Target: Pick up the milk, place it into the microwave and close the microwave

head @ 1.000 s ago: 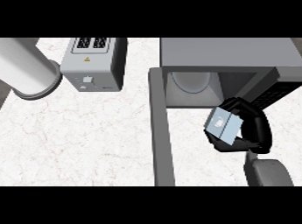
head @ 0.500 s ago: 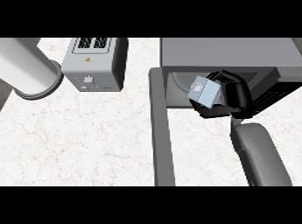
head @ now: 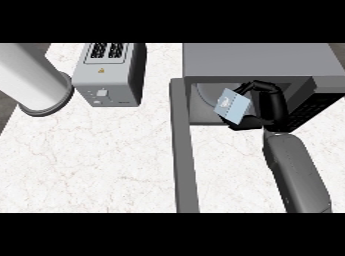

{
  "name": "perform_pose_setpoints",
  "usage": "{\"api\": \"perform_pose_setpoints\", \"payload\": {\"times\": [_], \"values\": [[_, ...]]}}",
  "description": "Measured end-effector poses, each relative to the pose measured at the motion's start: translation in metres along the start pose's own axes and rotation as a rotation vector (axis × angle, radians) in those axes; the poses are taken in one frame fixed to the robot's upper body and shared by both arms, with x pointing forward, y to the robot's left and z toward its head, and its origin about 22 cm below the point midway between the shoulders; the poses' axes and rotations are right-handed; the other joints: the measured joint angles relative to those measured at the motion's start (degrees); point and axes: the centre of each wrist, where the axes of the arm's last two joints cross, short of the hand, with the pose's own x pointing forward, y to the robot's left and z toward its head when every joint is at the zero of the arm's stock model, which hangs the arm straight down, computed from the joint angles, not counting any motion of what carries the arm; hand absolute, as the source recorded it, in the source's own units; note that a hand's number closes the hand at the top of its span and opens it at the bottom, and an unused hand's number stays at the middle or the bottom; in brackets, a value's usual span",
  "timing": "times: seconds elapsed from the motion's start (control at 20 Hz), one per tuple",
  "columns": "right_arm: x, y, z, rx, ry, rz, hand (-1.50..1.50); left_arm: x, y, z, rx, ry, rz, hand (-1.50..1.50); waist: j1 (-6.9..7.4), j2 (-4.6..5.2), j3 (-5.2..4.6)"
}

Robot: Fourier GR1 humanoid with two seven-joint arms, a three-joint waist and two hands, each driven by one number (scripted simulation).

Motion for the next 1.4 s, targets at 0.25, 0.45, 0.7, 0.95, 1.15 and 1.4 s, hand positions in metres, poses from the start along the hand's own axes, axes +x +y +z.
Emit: {"api": "perform_pose_setpoints", "payload": {"times": [0.25, 0.45, 0.7, 0.95, 1.15, 1.4], "values": [[-0.004, -0.005, 0.001, -0.021, -0.065, 0.054, 1.50, -0.001, -0.003, -0.006, -0.026, -0.012, 0.003, -1.50, 0.83, 0.11, 0.18], [-0.006, -0.008, 0.003, -0.048, -0.113, 0.116, 1.50, -0.002, -0.004, -0.012, -0.044, -0.016, 0.011, -1.50, 1.59, 0.35, 0.29], [-0.008, -0.016, 0.006, -0.073, -0.166, 0.173, 1.50, -0.004, -0.006, -0.020, -0.073, -0.017, 0.017, -1.50, 2.82, 0.62, 0.31], [-0.010, -0.021, 0.013, -0.162, -0.201, 0.205, 1.50, -0.003, -0.006, -0.025, -0.088, -0.024, 0.005, -1.50, 4.48, 0.85, 0.12], [-0.009, -0.022, 0.016, -0.248, -0.228, 0.245, 1.50, -0.002, -0.007, -0.029, -0.102, -0.026, -0.010, -1.50, 5.64, 1.25, -0.04], [-0.009, -0.034, 0.022, -0.249, -0.284, 0.391, -1.50, -0.001, -0.008, -0.034, -0.119, -0.027, -0.033, -1.50, 6.97, 1.78, -0.41]]}}
